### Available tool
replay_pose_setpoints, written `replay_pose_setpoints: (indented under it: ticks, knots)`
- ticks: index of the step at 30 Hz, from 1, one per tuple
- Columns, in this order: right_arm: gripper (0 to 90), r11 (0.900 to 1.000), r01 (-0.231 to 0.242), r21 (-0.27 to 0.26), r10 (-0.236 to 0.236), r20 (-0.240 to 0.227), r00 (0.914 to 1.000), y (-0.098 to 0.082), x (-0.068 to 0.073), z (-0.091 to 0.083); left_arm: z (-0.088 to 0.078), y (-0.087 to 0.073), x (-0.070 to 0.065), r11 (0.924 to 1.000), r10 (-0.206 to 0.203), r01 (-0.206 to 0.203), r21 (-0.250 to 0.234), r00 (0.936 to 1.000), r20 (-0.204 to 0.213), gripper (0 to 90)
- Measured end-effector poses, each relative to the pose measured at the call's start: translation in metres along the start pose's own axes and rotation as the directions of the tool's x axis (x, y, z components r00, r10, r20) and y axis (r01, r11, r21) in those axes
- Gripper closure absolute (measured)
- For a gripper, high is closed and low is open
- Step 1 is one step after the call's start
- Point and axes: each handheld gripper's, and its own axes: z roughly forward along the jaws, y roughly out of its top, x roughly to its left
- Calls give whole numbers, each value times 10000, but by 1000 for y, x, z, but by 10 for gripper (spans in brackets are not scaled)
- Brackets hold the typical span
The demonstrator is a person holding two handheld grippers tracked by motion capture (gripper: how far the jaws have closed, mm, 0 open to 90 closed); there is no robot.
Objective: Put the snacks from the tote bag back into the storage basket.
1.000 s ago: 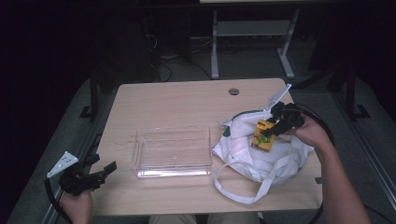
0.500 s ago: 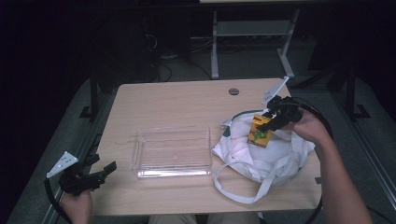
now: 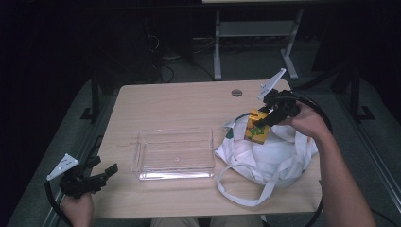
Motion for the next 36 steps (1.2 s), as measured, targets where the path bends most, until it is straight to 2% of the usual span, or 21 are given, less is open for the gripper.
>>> replay_pose_setpoints:
  ticks: [17, 31, 36]
  knots:
    - [522, 9991, 429, -25, -430, -97, 9990, 32, 6, -3, -1, 0, 1, 10000, 5, -5, -8, 10000, 14, 127]
    - [522, 9980, 615, -160, -619, -247, 9978, 51, 9, -2, -1, 0, 1, 10000, -16, 16, -26, 10000, 34, 127]
    - [522, 9969, 748, -243, -753, -170, 9970, 58, 10, -4, -2, 0, 1, 10000, -23, 23, -22, 10000, 18, 127]
